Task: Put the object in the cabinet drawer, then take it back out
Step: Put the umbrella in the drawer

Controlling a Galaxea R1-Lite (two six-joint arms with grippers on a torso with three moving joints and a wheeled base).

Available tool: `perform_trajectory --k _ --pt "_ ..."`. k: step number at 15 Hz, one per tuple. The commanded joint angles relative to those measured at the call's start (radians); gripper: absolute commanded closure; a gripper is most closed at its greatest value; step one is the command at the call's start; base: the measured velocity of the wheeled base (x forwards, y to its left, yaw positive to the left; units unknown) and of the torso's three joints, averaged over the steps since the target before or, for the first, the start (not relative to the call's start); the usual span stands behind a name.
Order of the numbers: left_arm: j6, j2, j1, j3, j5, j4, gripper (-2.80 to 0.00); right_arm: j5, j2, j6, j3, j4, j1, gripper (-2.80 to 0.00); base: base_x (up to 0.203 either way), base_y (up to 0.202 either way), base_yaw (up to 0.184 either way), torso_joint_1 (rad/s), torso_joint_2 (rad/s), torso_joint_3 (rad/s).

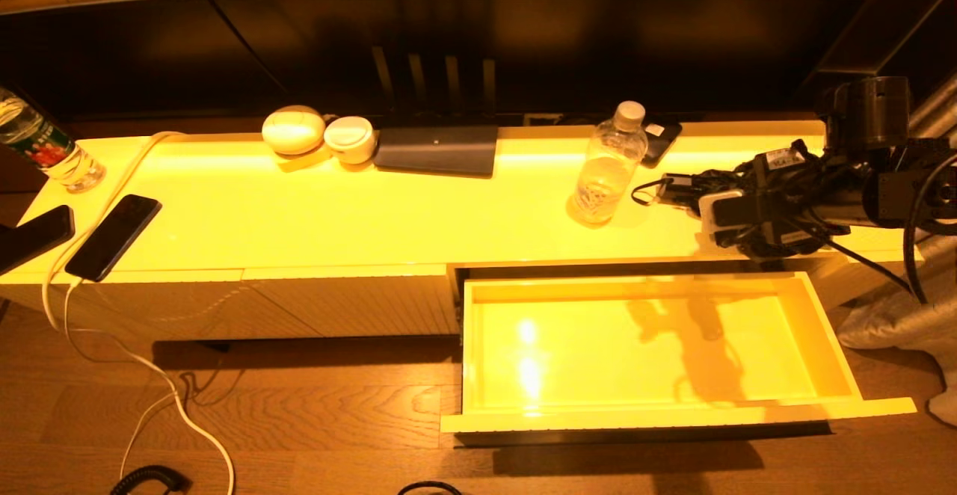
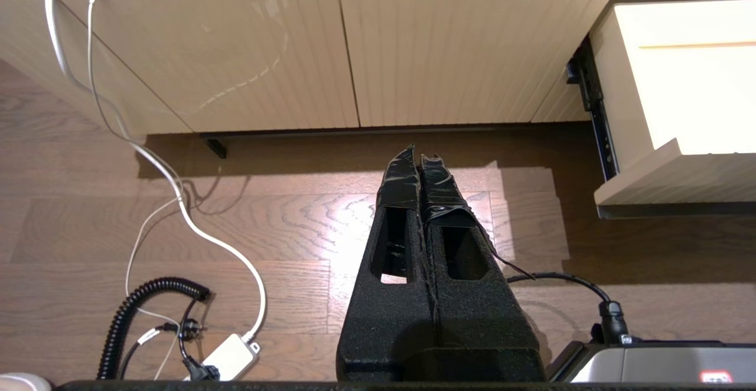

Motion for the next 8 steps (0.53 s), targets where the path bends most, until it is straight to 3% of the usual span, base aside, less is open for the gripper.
perform_trajectory --k 1,8 --pt "0.000 0.000 0.000 0.003 0.000 -0.001 0.00 -0.023 0.070 0.032 -0.067 -0.001 0.000 -2.80 0.000 0.000 0.000 0.000 0.00 0.000" --pt "0.000 0.000 0.000 0.002 0.000 -0.001 0.00 -0.085 0.160 0.258 -0.275 0.234 -0.006 -2.80 0.000 0.000 0.000 0.000 0.00 0.000"
